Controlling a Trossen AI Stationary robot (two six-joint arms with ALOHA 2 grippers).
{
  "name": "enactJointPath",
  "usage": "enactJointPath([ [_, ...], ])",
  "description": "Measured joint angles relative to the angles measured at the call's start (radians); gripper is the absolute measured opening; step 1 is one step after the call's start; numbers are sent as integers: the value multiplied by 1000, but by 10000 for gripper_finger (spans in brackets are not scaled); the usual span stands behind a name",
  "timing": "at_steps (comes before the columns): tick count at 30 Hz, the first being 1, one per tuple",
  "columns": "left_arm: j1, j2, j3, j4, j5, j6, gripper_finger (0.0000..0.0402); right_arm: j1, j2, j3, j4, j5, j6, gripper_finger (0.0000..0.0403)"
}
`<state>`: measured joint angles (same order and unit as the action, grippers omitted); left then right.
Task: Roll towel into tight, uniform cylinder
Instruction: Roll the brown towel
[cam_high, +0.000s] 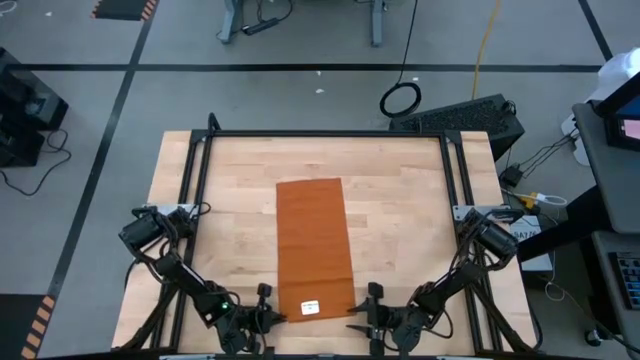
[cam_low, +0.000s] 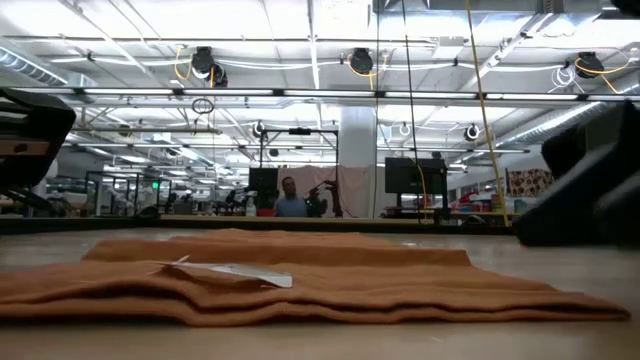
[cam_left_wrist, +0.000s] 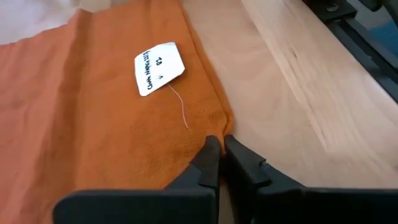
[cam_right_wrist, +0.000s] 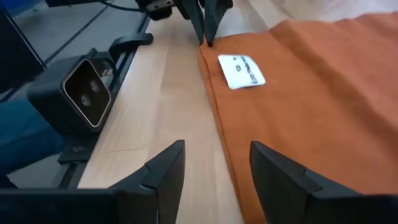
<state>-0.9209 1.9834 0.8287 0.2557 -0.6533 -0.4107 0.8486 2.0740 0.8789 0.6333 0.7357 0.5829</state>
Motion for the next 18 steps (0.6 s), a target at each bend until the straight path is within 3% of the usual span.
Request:
enactJointPath([
  [9,-14,-24,-5,-17,-35,-57,17,23,-87,0,-144,38,-75,181],
  [18,-22,-37,-5,-23,-63,-108,17,43,-54,1,-118,96,-75,244],
])
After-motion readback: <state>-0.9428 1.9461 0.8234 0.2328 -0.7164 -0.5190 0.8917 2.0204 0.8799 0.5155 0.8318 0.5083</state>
